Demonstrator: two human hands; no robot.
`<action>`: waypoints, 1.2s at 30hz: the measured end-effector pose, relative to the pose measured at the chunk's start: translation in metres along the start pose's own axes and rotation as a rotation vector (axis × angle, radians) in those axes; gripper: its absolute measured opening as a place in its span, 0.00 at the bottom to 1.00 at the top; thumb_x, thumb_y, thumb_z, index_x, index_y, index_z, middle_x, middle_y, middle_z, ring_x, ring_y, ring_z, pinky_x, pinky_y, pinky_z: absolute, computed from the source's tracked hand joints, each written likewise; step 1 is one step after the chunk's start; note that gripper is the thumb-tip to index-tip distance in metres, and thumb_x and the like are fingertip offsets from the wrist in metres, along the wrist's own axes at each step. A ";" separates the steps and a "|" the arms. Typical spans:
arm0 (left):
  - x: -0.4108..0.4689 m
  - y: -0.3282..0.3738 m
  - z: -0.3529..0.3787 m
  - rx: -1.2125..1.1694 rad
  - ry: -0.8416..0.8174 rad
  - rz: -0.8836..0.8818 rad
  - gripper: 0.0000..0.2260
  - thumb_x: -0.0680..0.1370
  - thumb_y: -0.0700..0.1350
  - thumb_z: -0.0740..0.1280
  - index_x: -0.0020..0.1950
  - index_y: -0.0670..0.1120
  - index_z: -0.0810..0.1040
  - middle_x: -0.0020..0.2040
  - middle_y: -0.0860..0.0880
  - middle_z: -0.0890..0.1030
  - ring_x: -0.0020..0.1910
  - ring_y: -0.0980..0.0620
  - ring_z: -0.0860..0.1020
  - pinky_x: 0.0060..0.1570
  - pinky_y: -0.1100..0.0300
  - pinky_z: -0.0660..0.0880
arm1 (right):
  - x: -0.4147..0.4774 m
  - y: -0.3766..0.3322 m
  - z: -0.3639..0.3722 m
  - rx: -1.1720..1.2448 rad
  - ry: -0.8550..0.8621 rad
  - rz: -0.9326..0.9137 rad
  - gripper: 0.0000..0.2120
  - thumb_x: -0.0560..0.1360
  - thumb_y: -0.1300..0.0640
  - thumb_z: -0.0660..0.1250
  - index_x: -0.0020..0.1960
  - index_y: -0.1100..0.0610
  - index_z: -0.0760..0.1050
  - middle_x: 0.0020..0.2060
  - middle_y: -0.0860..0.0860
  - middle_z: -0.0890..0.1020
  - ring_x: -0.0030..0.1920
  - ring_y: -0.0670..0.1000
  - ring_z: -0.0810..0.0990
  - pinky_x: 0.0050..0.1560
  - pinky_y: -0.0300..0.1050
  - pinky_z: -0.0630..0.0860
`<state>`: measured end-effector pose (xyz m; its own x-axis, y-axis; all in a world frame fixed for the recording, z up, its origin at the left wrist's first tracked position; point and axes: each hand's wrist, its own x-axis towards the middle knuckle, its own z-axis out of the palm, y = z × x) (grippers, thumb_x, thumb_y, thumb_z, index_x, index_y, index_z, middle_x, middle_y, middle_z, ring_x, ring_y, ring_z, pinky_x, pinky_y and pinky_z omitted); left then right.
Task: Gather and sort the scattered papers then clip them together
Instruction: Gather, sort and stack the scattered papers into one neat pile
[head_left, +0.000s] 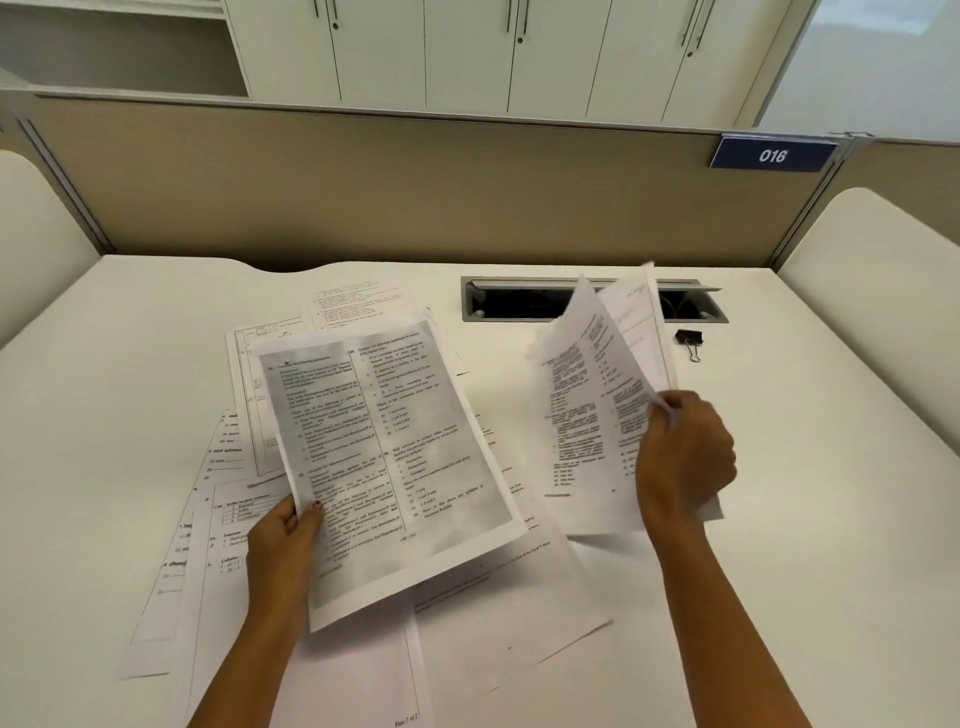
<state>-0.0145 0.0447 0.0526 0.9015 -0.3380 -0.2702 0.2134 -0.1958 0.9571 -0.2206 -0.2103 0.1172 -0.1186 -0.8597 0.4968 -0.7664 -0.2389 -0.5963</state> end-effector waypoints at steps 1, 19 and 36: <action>0.000 -0.001 0.001 0.016 0.004 0.003 0.13 0.78 0.41 0.63 0.62 0.46 0.76 0.53 0.48 0.81 0.51 0.46 0.80 0.54 0.49 0.76 | 0.001 -0.007 -0.008 0.009 0.072 -0.083 0.06 0.76 0.57 0.66 0.49 0.58 0.79 0.43 0.56 0.83 0.38 0.60 0.81 0.37 0.42 0.68; -0.011 -0.008 0.015 0.084 -0.093 -0.019 0.08 0.77 0.46 0.65 0.53 0.46 0.80 0.48 0.47 0.83 0.48 0.46 0.81 0.49 0.50 0.77 | -0.052 -0.047 -0.014 0.737 -0.512 0.266 0.15 0.71 0.54 0.72 0.56 0.52 0.74 0.40 0.50 0.83 0.38 0.48 0.83 0.38 0.41 0.80; -0.018 0.019 0.017 0.043 -0.149 0.223 0.08 0.79 0.43 0.61 0.57 0.49 0.75 0.47 0.50 0.82 0.46 0.51 0.81 0.40 0.59 0.79 | -0.080 -0.023 0.015 0.751 -0.873 0.193 0.15 0.74 0.58 0.69 0.60 0.55 0.75 0.53 0.49 0.83 0.50 0.52 0.83 0.46 0.45 0.83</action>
<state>-0.0326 0.0318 0.0737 0.8586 -0.5080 -0.0690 -0.0028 -0.1394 0.9902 -0.1837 -0.1423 0.0819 0.5057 -0.8598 -0.0708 -0.1818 -0.0259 -0.9830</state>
